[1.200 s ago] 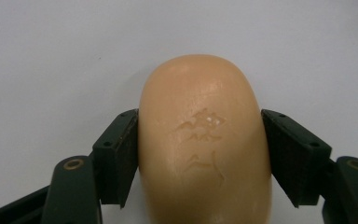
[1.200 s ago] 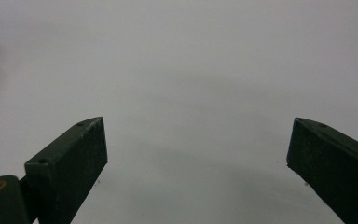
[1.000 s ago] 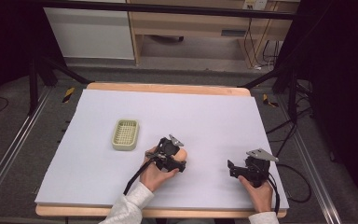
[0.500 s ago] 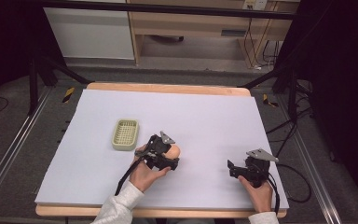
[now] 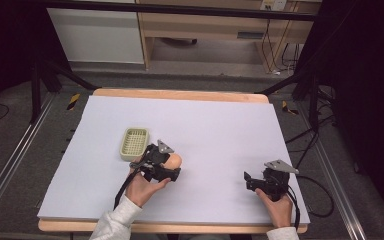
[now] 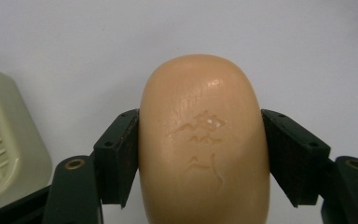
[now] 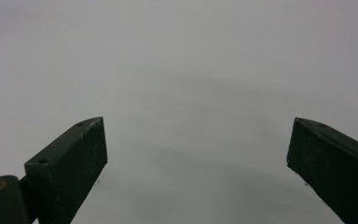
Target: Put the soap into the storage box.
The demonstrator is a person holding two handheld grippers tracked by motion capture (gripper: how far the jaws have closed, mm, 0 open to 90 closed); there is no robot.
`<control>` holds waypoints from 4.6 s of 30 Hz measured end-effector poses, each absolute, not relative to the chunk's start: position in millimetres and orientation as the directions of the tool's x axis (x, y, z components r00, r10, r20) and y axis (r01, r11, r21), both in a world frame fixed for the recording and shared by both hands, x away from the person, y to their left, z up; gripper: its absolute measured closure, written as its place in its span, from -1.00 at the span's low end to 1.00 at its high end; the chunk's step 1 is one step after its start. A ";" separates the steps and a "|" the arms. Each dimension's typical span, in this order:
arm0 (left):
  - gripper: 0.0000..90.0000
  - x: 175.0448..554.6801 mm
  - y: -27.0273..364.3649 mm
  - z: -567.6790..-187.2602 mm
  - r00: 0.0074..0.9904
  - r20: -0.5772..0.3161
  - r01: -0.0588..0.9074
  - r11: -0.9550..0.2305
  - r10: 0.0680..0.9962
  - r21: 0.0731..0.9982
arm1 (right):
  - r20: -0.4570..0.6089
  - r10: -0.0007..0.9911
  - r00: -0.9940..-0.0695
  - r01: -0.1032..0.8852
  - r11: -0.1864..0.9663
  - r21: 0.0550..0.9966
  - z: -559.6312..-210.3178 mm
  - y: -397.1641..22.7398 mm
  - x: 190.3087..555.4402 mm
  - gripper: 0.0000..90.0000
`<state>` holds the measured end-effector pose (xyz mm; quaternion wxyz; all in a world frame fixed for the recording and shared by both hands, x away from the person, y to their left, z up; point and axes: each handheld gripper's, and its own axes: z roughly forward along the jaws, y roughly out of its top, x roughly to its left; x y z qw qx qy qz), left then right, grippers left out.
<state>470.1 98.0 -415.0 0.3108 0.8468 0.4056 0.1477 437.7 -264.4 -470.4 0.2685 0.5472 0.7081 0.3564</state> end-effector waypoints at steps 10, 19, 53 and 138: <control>-0.30 469.5 116.5 -414.4 0.600 -0.007 0.611 -0.453 0.800 0.650 | 0.007 0.966 -0.259 0.584 0.151 0.798 -471.2 -264.4 436.8 -0.88; -0.30 471.9 132.1 -412.8 0.571 -0.022 0.628 -0.419 0.821 0.655 | 0.002 0.965 -0.261 0.580 0.155 0.800 -471.3 -264.6 435.7 -0.88; -0.30 495.0 191.7 -394.1 0.447 -0.075 0.657 -0.270 0.892 0.703 | -0.003 0.963 -0.269 0.578 0.164 0.800 -471.9 -261.8 436.5 -0.88; -0.30 570.4 205.4 -433.0 0.343 -0.047 0.732 -0.236 0.938 0.639 | -0.001 0.963 -0.270 0.586 0.166 0.793 -473.7 -258.0 440.8 -0.89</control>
